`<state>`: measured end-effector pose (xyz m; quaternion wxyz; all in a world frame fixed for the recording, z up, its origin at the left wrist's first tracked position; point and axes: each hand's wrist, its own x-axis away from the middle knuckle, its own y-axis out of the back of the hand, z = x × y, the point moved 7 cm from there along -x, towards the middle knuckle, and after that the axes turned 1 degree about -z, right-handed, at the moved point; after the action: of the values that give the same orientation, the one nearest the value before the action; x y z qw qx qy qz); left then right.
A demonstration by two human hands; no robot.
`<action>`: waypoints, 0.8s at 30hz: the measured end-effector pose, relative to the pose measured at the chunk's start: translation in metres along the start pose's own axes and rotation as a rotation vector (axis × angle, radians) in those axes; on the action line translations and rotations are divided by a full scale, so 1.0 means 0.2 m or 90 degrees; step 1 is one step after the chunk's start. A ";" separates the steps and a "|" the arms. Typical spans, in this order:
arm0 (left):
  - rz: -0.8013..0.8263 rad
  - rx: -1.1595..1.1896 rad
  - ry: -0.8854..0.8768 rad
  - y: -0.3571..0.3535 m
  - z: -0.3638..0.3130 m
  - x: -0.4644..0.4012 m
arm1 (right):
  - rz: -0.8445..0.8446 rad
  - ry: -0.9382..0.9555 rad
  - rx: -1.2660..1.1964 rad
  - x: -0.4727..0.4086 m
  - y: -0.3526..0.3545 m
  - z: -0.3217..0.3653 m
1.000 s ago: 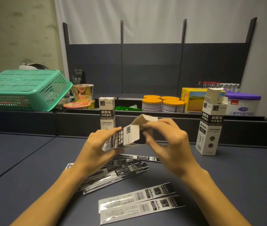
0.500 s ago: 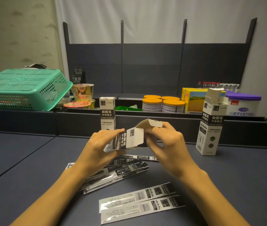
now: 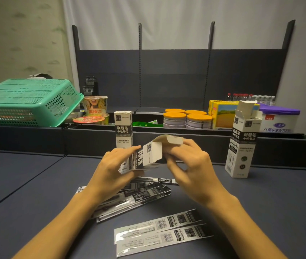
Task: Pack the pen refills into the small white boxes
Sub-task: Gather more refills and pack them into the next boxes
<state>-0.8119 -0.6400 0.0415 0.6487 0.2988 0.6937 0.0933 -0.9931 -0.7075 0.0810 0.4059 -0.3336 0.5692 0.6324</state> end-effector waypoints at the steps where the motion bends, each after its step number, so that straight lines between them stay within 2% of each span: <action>1: -0.011 0.004 0.003 0.01 0.00 0.00 | -0.016 0.006 0.009 0.00 0.01 0.00; 7: -0.031 0.005 0.026 0.03 0.02 0.00 | -0.106 0.009 0.033 -0.02 0.08 0.02; 10: -0.041 0.009 0.044 0.04 0.02 0.01 | -0.077 -0.041 -0.005 -0.03 0.10 -0.02; 12: -0.042 0.013 0.049 0.04 0.02 0.00 | 0.031 -0.145 -0.092 -0.03 0.06 -0.08; 15: -0.037 0.011 0.051 0.04 0.02 0.00 | 0.314 -0.302 -0.143 0.05 -0.06 -0.14; 18: -0.028 0.017 0.064 0.03 0.03 0.01 | 0.537 -0.333 -0.124 0.14 -0.13 -0.15; 21: -0.017 0.013 0.074 0.02 0.04 0.01 | 0.681 -0.355 -0.081 0.22 -0.16 -0.15; 24: -0.006 0.007 0.080 0.02 0.05 0.02 | 0.755 -0.379 -0.040 0.27 -0.16 -0.16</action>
<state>-0.8021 -0.6378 0.0394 0.6027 0.2927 0.7349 0.1045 -0.9889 -0.7307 0.0152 0.1194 0.2136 0.5011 0.8301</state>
